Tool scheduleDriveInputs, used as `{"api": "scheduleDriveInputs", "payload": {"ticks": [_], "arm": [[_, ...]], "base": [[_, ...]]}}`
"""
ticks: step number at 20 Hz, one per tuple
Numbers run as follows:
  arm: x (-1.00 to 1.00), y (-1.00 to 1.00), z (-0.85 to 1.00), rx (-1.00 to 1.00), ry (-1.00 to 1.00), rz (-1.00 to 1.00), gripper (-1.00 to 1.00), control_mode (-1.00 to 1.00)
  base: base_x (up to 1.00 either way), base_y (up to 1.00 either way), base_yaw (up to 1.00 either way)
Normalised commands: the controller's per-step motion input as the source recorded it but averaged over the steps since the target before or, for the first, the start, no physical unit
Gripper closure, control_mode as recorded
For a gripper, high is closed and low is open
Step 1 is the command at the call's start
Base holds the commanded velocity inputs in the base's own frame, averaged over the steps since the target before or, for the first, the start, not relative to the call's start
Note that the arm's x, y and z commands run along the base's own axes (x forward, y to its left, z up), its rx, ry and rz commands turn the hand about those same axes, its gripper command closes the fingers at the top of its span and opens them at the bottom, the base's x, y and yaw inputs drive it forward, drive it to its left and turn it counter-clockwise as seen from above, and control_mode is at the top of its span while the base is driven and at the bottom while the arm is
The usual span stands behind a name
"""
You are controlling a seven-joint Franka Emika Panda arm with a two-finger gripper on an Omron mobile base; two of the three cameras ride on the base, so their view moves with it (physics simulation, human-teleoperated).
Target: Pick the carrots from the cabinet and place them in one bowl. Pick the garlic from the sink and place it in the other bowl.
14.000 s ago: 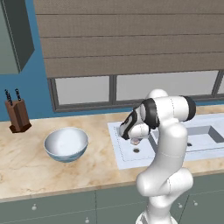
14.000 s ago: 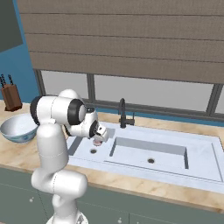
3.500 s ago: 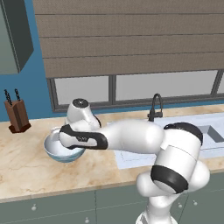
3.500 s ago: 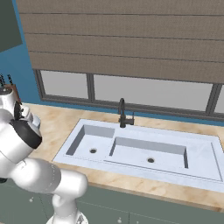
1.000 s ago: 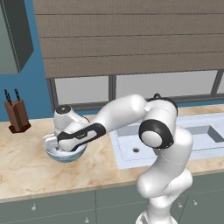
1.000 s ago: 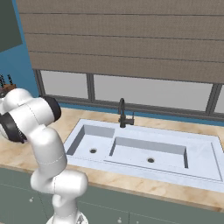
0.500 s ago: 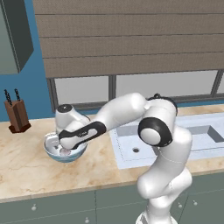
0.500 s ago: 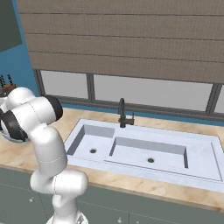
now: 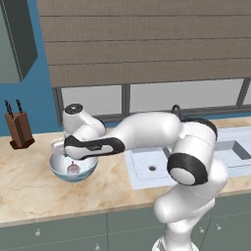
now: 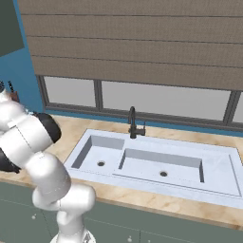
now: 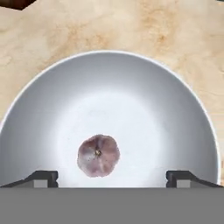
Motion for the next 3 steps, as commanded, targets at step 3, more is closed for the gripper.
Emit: {"api": "scheduleDriveInputs", "payload": {"ticks": [3], "arm": [[-0.24, -0.75, 0.49, 0.01, -0.03, 0.0, -1.0, -1.0]], "base": [[0.0, 0.0, 0.0]]}}
